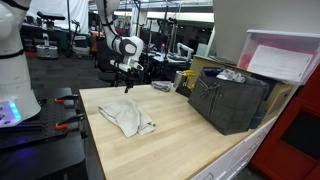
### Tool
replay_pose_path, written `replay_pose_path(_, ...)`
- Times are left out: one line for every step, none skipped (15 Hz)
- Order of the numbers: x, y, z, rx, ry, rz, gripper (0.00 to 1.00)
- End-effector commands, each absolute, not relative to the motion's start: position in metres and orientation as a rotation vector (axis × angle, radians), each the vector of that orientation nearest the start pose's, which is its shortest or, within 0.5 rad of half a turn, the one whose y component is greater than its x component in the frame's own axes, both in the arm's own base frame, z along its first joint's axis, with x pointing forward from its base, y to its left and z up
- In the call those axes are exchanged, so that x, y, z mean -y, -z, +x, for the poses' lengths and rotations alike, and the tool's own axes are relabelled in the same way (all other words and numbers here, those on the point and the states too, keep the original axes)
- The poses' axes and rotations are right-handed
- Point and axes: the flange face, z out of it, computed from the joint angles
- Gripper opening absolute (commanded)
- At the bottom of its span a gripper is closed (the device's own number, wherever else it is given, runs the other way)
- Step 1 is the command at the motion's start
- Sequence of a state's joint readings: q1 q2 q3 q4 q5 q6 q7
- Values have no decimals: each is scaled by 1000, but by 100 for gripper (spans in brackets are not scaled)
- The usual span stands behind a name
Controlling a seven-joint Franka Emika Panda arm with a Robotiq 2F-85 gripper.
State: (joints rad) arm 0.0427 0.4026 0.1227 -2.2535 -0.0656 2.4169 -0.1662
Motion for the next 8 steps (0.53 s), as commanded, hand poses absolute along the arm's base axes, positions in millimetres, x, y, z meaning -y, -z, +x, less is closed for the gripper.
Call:
replay_pose_path(-61,-179,504,446,-109,-3146,100)
replay_pose_path(-52,-179,502,400,-37,-3167,100)
replay_pose_path(-44,-177,499,333,31,-3179,100)
replay_pose_path(-37,-175,497,279,87,-3197,100)
replay_pose_path(-33,-174,494,239,128,-3201,100)
replay_pose_path(-31,-175,490,207,164,-3206,100)
replay_pose_path(-37,-179,484,177,199,-3194,100)
replay_pose_path(-43,-182,479,154,217,-3184,100)
